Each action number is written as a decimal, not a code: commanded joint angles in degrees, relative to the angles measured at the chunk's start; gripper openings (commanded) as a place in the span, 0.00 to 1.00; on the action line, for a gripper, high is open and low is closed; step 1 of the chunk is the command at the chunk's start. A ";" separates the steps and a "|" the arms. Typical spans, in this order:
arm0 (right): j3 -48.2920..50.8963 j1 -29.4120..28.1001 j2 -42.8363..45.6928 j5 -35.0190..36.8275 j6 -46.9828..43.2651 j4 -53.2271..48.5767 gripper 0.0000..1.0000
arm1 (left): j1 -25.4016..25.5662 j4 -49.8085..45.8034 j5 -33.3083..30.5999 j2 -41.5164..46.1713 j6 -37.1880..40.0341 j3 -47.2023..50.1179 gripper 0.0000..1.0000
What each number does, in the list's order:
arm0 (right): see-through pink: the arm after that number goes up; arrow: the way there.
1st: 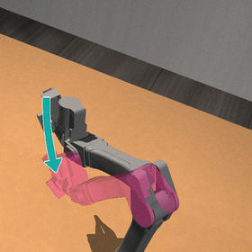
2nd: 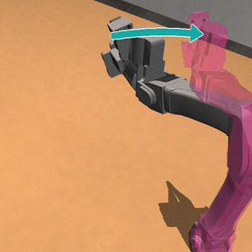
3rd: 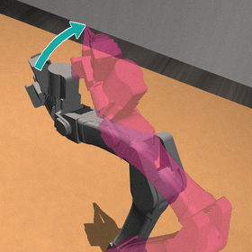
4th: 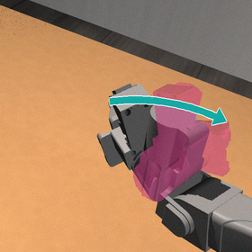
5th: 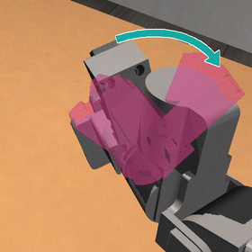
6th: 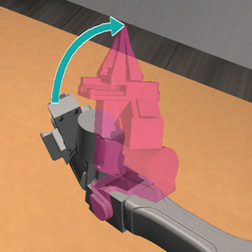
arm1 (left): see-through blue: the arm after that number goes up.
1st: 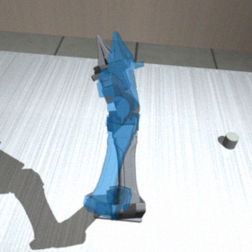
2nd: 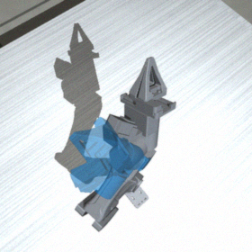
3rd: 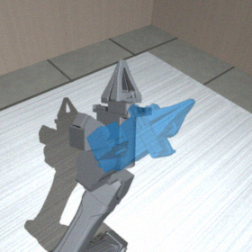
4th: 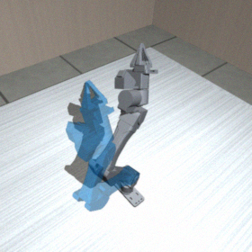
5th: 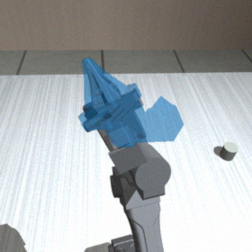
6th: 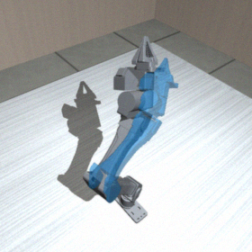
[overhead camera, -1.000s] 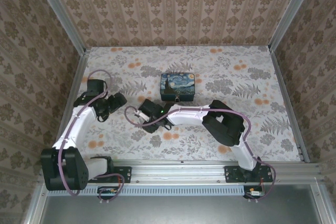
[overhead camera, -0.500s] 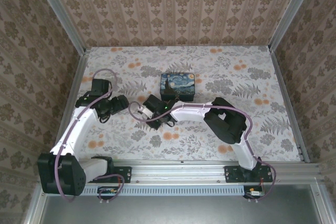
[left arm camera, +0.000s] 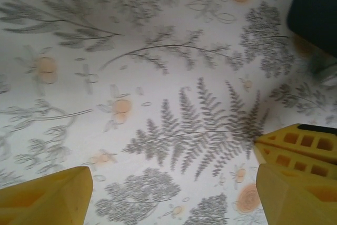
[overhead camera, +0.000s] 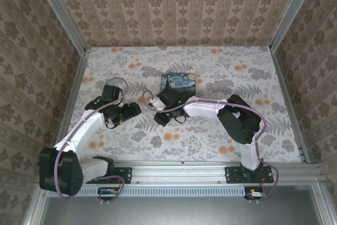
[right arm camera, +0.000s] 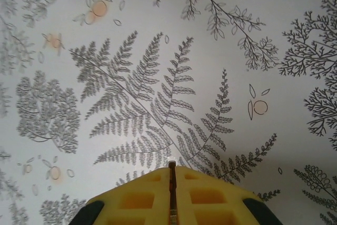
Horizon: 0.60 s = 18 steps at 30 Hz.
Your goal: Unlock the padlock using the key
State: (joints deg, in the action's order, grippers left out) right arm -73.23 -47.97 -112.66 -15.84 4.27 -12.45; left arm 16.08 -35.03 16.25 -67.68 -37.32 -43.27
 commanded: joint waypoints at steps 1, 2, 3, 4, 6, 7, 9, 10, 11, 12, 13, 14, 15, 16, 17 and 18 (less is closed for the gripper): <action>1.97 1.10 3.20 -3.55 2.44 2.23 0.10 | 1.84 6.90 6.52 -2.45 -5.01 2.00 0.82; 2.78 1.50 3.86 -4.23 3.28 3.03 0.10 | 1.79 10.47 8.49 -3.20 -7.39 3.38 0.81; 3.47 1.84 4.39 -4.94 3.76 3.87 0.10 | 1.69 14.06 10.27 -3.77 -9.97 4.69 0.80; 4.13 2.23 4.97 -5.43 4.51 4.65 0.11 | 1.68 16.86 11.67 -4.30 -12.13 5.52 0.79; 4.70 3.65 5.73 -7.43 8.06 5.68 0.11 | 1.68 22.37 13.65 -4.69 -16.15 6.58 0.76; 4.60 4.21 5.87 -8.42 9.49 5.75 0.11 | 1.68 24.38 13.81 -4.06 -17.49 7.19 0.74; 4.63 5.32 6.64 -9.56 12.07 6.09 0.11 | 1.38 26.47 13.68 -2.99 -18.90 7.93 0.70; 4.59 5.50 7.10 -9.96 12.03 5.82 0.11 | 0.93 26.84 14.36 -3.26 -19.16 7.93 0.70; 5.03 5.39 7.90 -10.01 11.33 5.97 0.11 | 0.37 27.63 15.64 -4.08 -20.03 8.00 0.69; 5.88 5.19 8.76 -10.24 10.67 6.83 0.12 | -0.15 29.58 17.05 -5.03 -21.86 8.53 0.68; 6.84 5.17 9.43 -10.46 10.11 7.96 0.12 | -0.26 32.65 18.14 -5.74 -23.66 9.38 0.66; 7.92 5.15 9.96 -10.50 9.73 9.09 0.12 | -0.15 35.66 18.97 -6.64 -26.61 10.26 0.65; 8.52 5.11 10.34 -10.55 9.27 9.77 0.12 | 0.32 38.53 19.44 -7.50 -29.23 10.93 0.64; 9.08 5.14 10.52 -10.78 8.93 10.49 0.12 | 0.78 40.80 19.81 -8.24 -31.12 11.21 0.62; 9.69 5.08 10.70 -11.11 8.90 11.49 0.12 | 1.33 42.95 20.11 -9.10 -33.12 11.32 0.60; 10.15 5.09 10.76 -11.58 8.91 12.40 0.12 | 1.95 44.34 20.14 -9.66 -34.84 11.25 0.59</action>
State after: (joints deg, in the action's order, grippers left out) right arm -64.73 -42.52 -103.53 -24.71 13.32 -3.90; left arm 16.95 0.47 33.19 -75.59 -63.81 -33.08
